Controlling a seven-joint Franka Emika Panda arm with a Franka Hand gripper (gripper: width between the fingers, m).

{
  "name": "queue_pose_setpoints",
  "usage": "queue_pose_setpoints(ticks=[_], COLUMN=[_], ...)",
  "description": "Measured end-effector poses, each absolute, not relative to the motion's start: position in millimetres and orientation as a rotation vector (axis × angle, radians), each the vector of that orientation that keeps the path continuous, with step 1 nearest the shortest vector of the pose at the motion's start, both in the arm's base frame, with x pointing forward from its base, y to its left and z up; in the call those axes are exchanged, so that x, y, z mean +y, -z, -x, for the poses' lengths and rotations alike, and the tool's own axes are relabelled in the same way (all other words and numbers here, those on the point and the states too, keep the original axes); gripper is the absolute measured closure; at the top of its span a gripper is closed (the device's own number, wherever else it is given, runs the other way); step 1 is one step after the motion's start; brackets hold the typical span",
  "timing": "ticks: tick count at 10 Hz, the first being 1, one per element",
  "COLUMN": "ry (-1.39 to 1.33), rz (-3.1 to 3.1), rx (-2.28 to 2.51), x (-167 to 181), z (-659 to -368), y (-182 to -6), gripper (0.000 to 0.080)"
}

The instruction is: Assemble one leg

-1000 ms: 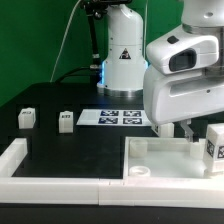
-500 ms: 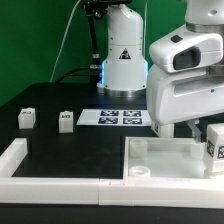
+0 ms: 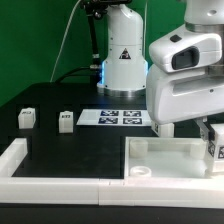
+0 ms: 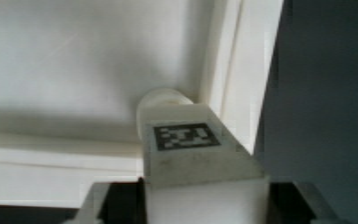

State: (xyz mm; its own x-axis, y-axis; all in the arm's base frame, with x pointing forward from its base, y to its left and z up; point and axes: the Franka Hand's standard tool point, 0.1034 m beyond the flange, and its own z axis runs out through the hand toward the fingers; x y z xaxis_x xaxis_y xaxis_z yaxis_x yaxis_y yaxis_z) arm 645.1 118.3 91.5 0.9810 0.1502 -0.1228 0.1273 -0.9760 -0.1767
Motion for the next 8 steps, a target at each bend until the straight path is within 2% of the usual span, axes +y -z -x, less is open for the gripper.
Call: queue_pose_setpoints(ticks=[2,8], ry=[-0.208,-0.178], rz=[2.954,2.68], rx=[-0.039,1.296], x=[119.1,118.2], z=[-645.5,-646.2], y=[-91.3,-90.2], gripper=[0.0501,0.0499])
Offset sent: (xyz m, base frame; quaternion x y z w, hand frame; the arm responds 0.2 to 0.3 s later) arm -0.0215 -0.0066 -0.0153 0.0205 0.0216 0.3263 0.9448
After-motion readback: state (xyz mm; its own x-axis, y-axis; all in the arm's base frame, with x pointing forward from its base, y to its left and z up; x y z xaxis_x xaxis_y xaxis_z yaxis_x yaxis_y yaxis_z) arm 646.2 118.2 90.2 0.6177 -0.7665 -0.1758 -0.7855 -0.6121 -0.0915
